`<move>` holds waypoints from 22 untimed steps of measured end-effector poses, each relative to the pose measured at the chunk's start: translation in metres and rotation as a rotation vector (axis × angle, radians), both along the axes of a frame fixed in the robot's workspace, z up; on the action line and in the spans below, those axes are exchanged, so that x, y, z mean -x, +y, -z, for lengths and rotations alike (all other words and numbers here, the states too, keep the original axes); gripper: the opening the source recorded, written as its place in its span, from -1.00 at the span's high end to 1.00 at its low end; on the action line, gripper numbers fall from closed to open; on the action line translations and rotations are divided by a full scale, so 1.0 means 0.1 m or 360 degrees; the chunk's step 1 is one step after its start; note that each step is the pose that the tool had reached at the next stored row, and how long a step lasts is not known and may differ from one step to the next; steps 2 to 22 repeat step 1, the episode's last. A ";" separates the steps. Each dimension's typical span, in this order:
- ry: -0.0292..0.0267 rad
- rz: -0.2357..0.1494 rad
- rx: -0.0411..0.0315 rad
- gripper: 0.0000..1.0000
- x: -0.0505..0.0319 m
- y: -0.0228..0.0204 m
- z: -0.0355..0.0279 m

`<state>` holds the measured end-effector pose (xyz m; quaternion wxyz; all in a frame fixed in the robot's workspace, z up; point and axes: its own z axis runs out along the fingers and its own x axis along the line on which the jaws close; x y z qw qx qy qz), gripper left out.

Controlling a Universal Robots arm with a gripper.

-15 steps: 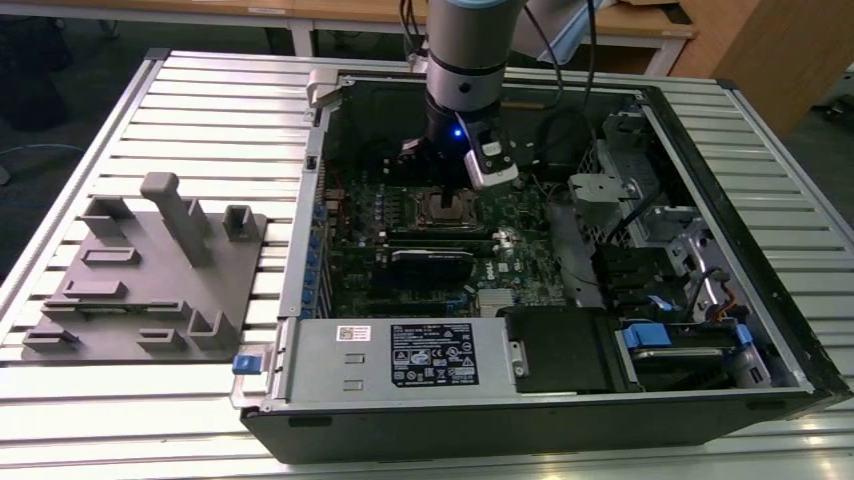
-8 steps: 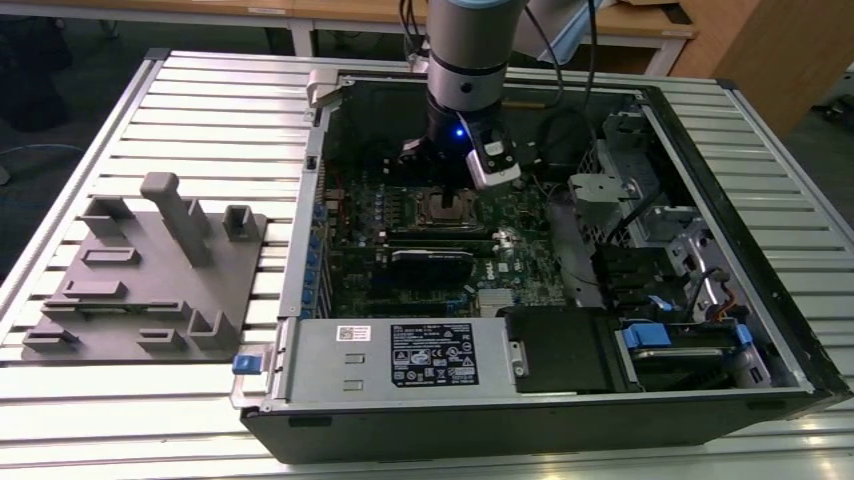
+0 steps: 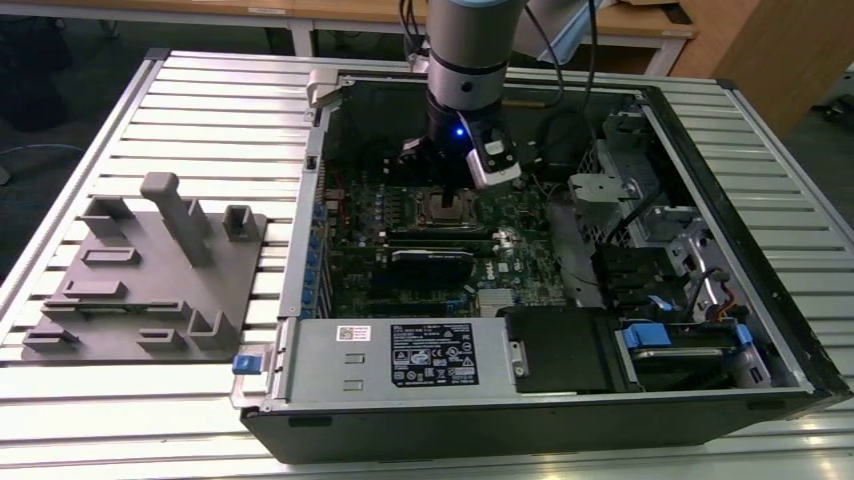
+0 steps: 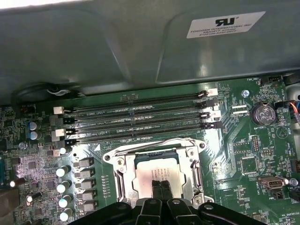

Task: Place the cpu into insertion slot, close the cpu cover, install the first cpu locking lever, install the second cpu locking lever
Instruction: 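Install the second cpu locking lever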

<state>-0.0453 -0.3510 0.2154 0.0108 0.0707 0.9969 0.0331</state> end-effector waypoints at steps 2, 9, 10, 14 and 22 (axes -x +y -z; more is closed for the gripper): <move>0.00001 0.0000 0.0000 0.80 0.000 0.000 0.000; 0.00001 0.0000 0.0000 0.80 0.000 0.000 0.000; 0.00001 0.0000 0.0000 0.80 0.000 0.000 0.000; 0.00001 0.0000 0.0000 0.80 0.000 0.000 0.000; 0.00001 0.0000 0.0000 0.80 0.000 0.000 0.000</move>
